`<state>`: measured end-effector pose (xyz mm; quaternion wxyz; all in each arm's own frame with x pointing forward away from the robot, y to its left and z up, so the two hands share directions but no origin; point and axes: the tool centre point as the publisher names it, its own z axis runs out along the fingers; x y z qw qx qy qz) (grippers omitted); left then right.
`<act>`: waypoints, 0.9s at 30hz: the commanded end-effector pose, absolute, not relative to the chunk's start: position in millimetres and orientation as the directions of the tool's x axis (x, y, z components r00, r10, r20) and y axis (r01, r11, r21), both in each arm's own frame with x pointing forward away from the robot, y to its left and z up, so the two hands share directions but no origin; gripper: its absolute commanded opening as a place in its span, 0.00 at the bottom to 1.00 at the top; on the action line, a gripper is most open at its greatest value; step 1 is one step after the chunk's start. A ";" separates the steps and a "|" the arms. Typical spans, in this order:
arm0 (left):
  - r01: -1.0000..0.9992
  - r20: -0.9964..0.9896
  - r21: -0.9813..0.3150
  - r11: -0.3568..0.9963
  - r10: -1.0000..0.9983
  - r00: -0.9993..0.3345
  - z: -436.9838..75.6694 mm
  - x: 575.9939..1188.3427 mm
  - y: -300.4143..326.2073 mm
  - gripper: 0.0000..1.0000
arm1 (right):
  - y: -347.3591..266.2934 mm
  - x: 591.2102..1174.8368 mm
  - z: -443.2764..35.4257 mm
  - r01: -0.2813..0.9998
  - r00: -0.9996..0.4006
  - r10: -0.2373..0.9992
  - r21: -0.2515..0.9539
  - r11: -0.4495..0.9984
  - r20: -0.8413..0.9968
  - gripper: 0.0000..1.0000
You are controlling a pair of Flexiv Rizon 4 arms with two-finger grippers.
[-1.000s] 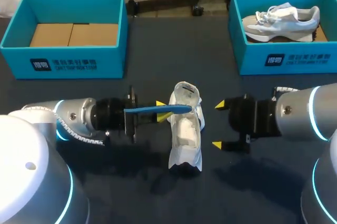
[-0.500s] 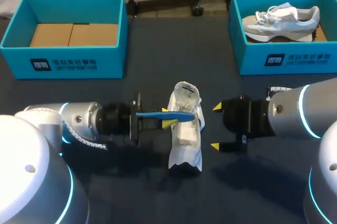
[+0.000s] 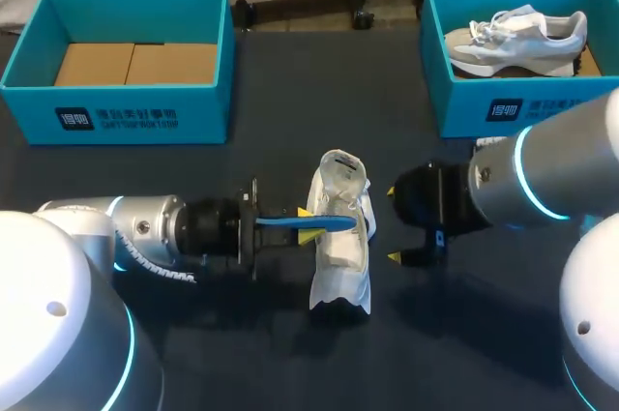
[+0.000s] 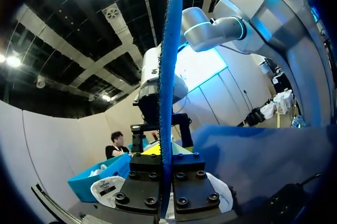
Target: Take the shoe out of the shoebox, open the shoe tongue, remove and reinsert the insole, then place the shoe into the shoebox
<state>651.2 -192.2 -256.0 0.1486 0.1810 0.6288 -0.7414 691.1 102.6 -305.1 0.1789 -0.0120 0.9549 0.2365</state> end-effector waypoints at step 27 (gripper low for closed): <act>0.441 -0.445 -0.888 -0.128 -0.003 -0.896 -253.7 641.3 -201.0 0.00 | 111.5 702.2 -313.5 -0.101 -0.963 0.025 0.442 0.891 -0.269 1.00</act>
